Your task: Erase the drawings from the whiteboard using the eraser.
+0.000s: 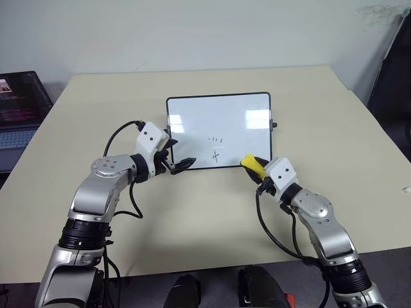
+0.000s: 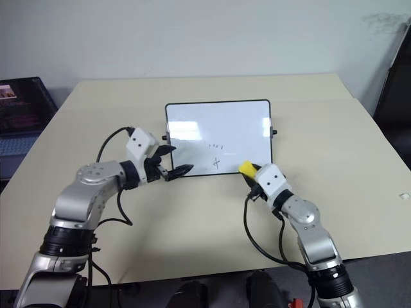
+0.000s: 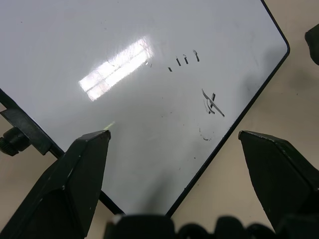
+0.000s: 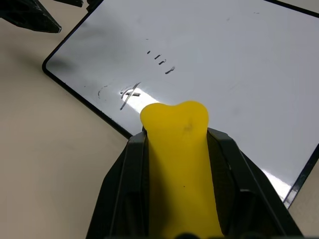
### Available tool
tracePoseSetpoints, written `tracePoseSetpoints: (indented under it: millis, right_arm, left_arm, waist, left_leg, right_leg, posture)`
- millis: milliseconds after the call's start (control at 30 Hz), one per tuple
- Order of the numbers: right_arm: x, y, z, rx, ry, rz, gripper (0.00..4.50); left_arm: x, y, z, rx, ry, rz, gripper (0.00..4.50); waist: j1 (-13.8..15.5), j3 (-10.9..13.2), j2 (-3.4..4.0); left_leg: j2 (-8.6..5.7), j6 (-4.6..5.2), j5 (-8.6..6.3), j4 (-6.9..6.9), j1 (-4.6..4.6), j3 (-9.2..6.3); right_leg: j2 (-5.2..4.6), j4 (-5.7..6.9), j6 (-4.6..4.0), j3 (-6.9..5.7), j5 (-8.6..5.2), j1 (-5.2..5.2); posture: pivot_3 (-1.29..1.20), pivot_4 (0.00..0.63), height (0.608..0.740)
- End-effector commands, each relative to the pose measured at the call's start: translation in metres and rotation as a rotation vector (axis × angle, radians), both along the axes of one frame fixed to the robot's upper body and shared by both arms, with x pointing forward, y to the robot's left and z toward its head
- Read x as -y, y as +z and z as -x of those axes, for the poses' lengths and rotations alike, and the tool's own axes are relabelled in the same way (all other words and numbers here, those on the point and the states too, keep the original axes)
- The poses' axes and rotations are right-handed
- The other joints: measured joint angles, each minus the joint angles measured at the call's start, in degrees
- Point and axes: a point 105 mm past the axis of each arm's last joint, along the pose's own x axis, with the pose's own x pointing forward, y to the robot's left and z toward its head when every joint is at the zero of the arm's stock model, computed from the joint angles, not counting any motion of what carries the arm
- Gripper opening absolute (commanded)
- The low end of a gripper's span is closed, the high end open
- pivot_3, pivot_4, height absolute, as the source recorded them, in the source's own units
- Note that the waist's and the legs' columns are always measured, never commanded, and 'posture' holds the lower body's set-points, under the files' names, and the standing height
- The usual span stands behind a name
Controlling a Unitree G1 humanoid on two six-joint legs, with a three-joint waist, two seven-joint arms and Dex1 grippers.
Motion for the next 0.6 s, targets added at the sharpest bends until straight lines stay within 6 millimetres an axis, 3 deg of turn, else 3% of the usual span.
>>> tracePoseSetpoints:
  millis: [33, 400, 600]
  right_arm:
    - [-0.008, 0.016, 0.001, 0.066, 0.023, -0.014, 1.25]
    - [-0.013, 0.024, -0.005, 0.141, 0.061, 0.042, 1.25]
    - [-0.024, 0.039, -0.02, 0.249, 0.06, 0.057, 1.25]
  left_arm:
    - [0.003, 0.011, -0.001, 0.052, -0.017, 0.004, 4.5]
    - [0.003, 0.005, 0.004, 0.039, -0.01, 0.023, 4.5]
    - [0.0, 0.001, 0.002, 0.024, 0.005, 0.041, 4.5]
  waist:
    - [0.01, 0.0, 0.0]
    - [0.08, 0.0, 0.0]
    - [0.05, 0.0, -0.01]
  left_leg:
    - [0.0, 0.0, 0.0, 0.0, 0.0, 0.0]
    - [-0.01, 0.0, 0.0, 0.02, 0.0, 0.0]
    - [0.0, 0.0, 0.0, 0.02, 0.01, 0.01]
  right_leg:
    - [0.0, 0.0, 0.0, 0.0, 0.0, 0.0]
    - [-0.01, 0.0, -0.1, 0.0, 0.06, 0.01]
    - [0.0, 0.02, -0.24, -0.01, 0.14, 0.01]
  posture:
    - [0.0, 0.15, 0.74]
    - [0.0, 0.15, 0.74]
    - [0.0, 0.15, 0.74]
